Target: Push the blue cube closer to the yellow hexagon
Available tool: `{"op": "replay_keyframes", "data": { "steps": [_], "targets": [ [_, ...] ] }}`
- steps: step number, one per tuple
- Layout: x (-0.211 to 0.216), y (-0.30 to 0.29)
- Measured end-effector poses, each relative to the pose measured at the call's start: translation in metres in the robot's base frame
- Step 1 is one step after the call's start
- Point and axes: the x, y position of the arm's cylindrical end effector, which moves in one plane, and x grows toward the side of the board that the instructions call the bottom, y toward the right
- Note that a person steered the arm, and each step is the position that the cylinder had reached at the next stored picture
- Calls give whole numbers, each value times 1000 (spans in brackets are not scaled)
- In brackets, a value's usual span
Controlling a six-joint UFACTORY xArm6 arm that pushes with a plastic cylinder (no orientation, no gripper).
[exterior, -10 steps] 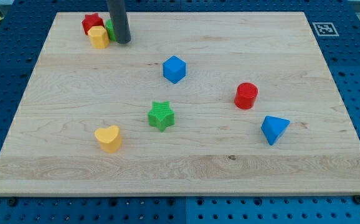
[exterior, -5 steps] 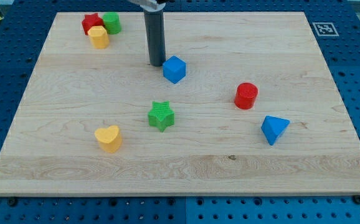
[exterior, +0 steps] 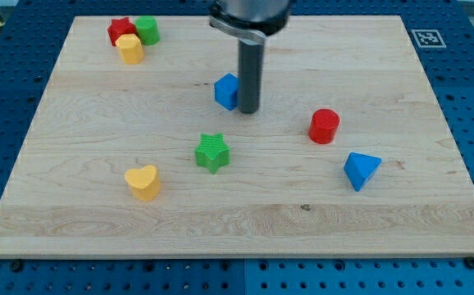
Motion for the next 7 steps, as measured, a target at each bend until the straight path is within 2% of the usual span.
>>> {"op": "replay_keyframes", "data": {
  "steps": [3,5,6,7],
  "targets": [
    [-45,-43],
    [-89,-80],
    [-66,-73],
    [-14,-52]
  ]
}}
